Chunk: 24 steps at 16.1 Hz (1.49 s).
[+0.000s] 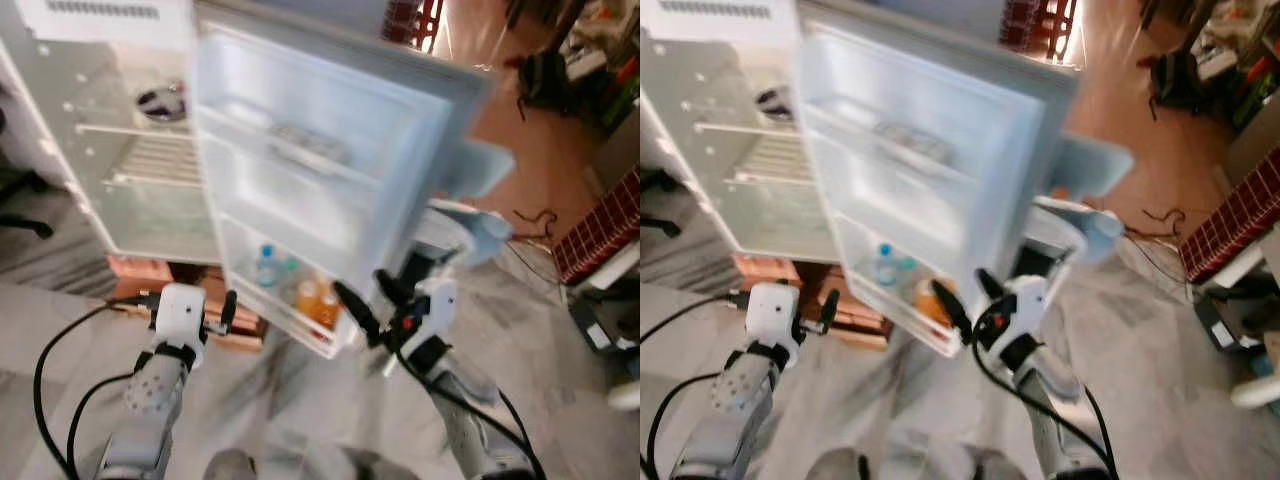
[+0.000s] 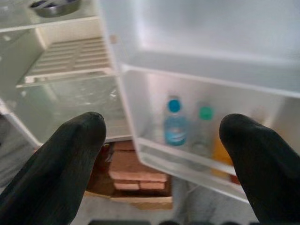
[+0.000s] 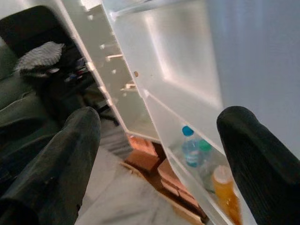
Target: Restocking fridge
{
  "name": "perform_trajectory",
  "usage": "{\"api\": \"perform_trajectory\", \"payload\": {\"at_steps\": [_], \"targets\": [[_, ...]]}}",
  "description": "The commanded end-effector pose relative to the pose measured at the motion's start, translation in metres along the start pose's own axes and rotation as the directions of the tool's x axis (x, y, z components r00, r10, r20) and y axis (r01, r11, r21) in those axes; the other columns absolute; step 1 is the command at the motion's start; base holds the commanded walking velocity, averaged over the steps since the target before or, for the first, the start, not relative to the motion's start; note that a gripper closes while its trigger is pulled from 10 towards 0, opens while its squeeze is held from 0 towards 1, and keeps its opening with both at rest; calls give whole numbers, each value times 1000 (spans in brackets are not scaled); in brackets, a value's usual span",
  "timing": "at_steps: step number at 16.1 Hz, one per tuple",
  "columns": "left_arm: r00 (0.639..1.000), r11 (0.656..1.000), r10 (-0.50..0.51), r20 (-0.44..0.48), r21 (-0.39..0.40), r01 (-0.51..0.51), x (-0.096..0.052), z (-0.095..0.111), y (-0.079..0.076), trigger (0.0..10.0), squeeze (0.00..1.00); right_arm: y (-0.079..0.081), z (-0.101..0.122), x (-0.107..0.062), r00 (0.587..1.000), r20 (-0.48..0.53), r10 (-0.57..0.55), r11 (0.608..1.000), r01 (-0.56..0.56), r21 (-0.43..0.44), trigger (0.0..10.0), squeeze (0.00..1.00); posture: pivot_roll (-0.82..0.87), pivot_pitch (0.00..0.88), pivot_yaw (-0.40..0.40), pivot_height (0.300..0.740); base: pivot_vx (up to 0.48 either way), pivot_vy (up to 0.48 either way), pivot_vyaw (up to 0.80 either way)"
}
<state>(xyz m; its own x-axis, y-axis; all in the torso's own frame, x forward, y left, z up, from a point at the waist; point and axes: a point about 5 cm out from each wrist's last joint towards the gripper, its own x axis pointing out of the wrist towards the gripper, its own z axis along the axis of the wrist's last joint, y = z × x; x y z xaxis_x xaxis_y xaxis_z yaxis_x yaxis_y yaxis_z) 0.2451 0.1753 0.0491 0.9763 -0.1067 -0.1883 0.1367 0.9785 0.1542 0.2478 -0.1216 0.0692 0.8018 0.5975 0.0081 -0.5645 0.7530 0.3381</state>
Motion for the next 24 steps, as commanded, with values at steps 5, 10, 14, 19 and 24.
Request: {"api": "perform_trajectory", "payload": {"at_steps": [5,10,14,19,24], "targets": [[997,994,67,-47,-78,-70,-4,-8,2,10000,0,-41,22,-7,942,115,-316,911,335,-241,10000,0,126,41,-37,740,0,0,409],[992,983,116,-52,-135,-122,-2,-8,7,10000,0,-50,29,-7,889,181,-421,860,454,-233,10000,0,122,38,-34,740,0,0,480],[993,987,105,-56,-119,-111,0,-8,5,10000,0,-43,31,23,868,196,-456,852,489,-185,10000,0,117,39,-29,740,0,0,0],[987,986,101,-121,-121,-116,1,-18,2,10000,0,10,61,104,935,239,-263,945,299,-130,10000,0,131,35,-34,740,0,0,0],[983,985,108,-149,-118,-126,-5,-26,2,10000,0,100,81,94,865,290,410,884,-455,105,10000,0,146,43,-45,740,0,0,0]]}}
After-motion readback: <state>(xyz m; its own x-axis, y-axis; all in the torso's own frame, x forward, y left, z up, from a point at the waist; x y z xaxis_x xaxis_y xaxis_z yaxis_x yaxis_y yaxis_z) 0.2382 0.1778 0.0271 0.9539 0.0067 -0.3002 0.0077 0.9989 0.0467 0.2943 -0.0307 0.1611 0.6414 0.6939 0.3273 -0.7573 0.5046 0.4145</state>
